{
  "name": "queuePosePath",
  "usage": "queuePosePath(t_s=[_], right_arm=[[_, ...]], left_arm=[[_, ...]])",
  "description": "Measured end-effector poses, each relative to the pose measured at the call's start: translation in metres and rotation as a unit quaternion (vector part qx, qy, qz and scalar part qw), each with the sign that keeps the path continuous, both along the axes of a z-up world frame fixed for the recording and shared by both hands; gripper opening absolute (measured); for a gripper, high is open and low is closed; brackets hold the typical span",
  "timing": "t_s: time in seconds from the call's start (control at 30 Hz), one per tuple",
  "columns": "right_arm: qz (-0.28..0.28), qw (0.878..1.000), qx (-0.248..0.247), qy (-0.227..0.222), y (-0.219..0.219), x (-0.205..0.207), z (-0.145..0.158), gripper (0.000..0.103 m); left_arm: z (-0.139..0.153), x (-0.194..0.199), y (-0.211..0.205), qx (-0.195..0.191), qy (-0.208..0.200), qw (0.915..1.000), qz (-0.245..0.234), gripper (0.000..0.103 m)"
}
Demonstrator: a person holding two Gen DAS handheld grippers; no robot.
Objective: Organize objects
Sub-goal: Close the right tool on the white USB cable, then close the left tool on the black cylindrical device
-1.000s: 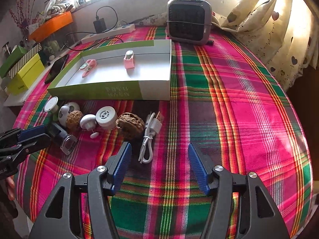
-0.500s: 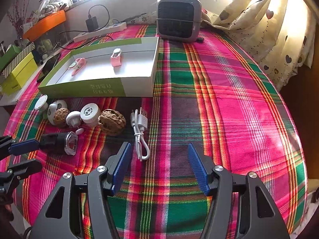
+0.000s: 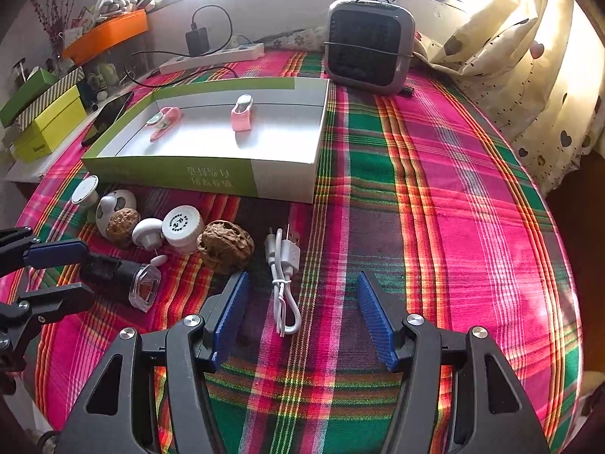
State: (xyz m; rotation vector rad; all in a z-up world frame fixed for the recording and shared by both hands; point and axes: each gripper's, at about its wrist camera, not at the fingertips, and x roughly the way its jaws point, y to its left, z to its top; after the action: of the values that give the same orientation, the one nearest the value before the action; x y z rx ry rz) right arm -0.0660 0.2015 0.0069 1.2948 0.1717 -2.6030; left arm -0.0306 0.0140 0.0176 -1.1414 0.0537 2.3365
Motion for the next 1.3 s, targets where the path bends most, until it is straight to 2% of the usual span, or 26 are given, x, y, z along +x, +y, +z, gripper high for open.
queuePosePath(t_s=[0.27,0.37,0.53,0.9,1.07,1.3], right_arm=[[0.003,1.000,-0.003,0.004,0.001,-0.005,0.000,0.060],[0.007,1.000,-0.003,0.007,0.002,-0.003,-0.001,0.060],[0.010,1.000,-0.005,0.010,0.003,-0.003,0.000,0.059],[0.020,1.000,-0.005,0.016,0.005,-0.001,0.002,0.027],[0.024,1.000,-0.003,0.016,0.006,0.001,0.002,0.017],[0.024,1.000,-0.002,0.014,0.011,0.006,0.002,0.017]], left_arm=[[-0.004,-0.004,0.008,-0.014,-0.003,0.9998,-0.012,0.044],[-0.006,0.000,0.012,-0.012,-0.013,0.9995,-0.028,0.044],[-0.005,0.008,0.024,-0.025,-0.007,0.9979,-0.059,0.044],[-0.004,-0.001,0.033,-0.031,-0.010,0.9968,-0.073,0.044],[-0.005,-0.004,0.041,-0.036,-0.012,0.9959,-0.082,0.044],[-0.008,-0.006,0.055,-0.056,-0.014,0.9929,-0.104,0.044]])
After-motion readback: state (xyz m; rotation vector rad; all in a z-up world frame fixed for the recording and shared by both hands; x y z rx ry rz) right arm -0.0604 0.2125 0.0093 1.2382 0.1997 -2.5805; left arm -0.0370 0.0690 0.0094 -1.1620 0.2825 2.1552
